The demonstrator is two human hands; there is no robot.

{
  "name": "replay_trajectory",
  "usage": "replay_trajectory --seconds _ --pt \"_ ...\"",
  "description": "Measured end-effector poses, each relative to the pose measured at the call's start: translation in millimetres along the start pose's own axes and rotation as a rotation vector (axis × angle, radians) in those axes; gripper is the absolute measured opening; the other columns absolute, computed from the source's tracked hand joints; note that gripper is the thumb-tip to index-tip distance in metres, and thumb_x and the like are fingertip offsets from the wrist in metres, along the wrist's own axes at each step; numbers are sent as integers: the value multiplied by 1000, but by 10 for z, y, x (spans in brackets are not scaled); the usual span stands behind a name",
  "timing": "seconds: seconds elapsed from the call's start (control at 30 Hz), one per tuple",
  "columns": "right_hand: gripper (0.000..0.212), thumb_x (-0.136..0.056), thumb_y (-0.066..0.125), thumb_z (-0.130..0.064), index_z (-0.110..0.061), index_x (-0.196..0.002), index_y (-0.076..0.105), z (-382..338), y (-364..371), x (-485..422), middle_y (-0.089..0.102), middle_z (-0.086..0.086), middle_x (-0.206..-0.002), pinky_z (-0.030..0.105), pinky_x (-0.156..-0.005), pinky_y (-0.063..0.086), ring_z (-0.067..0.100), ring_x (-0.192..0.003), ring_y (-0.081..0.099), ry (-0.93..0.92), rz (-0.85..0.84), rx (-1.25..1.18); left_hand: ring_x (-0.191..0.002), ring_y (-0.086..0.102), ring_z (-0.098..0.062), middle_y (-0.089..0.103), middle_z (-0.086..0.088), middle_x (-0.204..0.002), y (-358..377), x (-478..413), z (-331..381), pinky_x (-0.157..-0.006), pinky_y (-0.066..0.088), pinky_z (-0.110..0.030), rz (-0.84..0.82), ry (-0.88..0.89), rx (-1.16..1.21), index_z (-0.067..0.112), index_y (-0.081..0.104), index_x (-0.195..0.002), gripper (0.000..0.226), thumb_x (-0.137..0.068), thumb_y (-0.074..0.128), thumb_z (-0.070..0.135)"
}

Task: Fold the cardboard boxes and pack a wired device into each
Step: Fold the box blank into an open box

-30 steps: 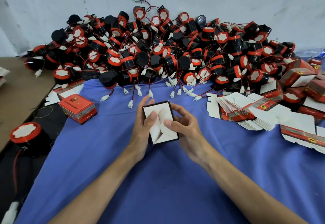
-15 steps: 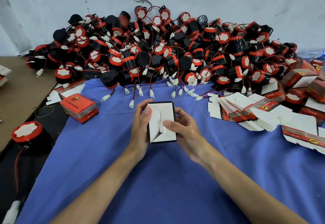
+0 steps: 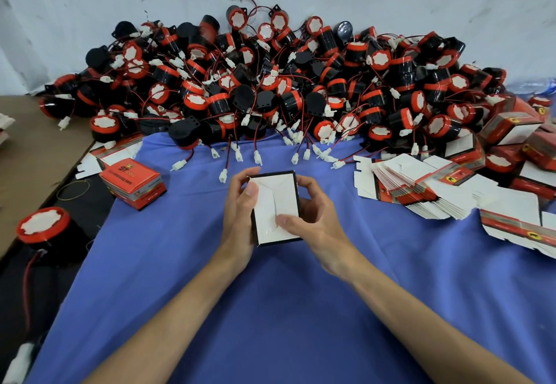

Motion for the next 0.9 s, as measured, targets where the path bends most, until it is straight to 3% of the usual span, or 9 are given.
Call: replay_trajectory --seconds 0.23,0.4,0.47,0.57,0.63,0.7,0.77,0.83,0.9 --pt "51 -69 64 -9 -24 -117 50 22 33 -1 71 2 -90 28 -74 54 17 -84 65 33 -5 -72 -95 53 -32 53 -32 -114 -20 -21 -22 -81 42 -45 -8 6 4 -2 40 -133 97 -63 47 66" --pt "52 -71 65 -5 -12 -121 53 14 14 -34 71 7 -95 28 -79 54 21 -89 66 111 -86 -226 -96 53 -31 52 -30 -114 -37 -42 -18 -80 42 -45 2 15 26 -1 40 -133 98 -63 48 67" --pt "47 -72 63 -6 -12 -118 56 15 -1 -35 70 5 -96 29 -81 53 20 -90 66 117 -111 -241 -97 55 -31 52 -32 -119 -27 -37 -23 -81 45 -46 -17 22 16 4 42 -132 93 -64 47 68" --pt "44 -77 60 -10 -13 -121 56 -2 -5 -32 70 2 -101 27 -81 54 18 -94 66 90 -111 -284 -99 60 -25 58 -15 -118 -7 -37 -22 -81 51 -41 -35 44 -18 24 46 -127 82 -64 56 75" --pt "41 -79 61 -11 -18 -119 59 -18 -20 -43 70 0 -102 26 -80 53 16 -96 65 21 -66 -284 -110 60 -20 56 -7 -130 -23 -58 -37 -91 52 -39 -55 73 -65 32 45 -130 85 -63 59 82" --pt "43 -77 68 -10 -27 -116 61 -84 -53 -35 70 -10 -99 21 -79 51 9 -93 64 -130 18 -67 -127 51 -12 47 0 -143 -56 -84 1 -108 42 -40 -32 159 -165 35 41 -133 59 -83 51 65" --pt "51 -72 77 -15 -28 -118 60 -118 -105 -12 67 -21 -93 17 -82 46 3 -89 58 -289 153 425 -136 39 -3 40 6 -149 -102 -106 16 -115 32 -39 2 233 -223 32 37 -136 44 -93 42 40" --pt "51 -68 80 -13 -13 -117 64 -109 -93 1 68 -11 -92 26 -92 40 12 -89 57 -500 213 1040 -135 39 -2 39 6 -147 -126 -99 34 -114 34 -36 36 297 -230 29 36 -135 42 -93 42 34" --pt "40 -67 74 -2 -11 -105 70 -39 -25 7 70 -1 -85 33 -104 31 21 -83 66 -620 136 1416 -134 41 -7 42 2 -142 -117 -67 68 -110 36 -32 42 398 -297 29 38 -130 43 -90 51 36"
Point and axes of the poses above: each hand's wrist, its own x-axis away from the middle knuckle, its own y-axis out of the palm, z = x × y, the point moved 4 cm from there along -x, towards the middle knuckle
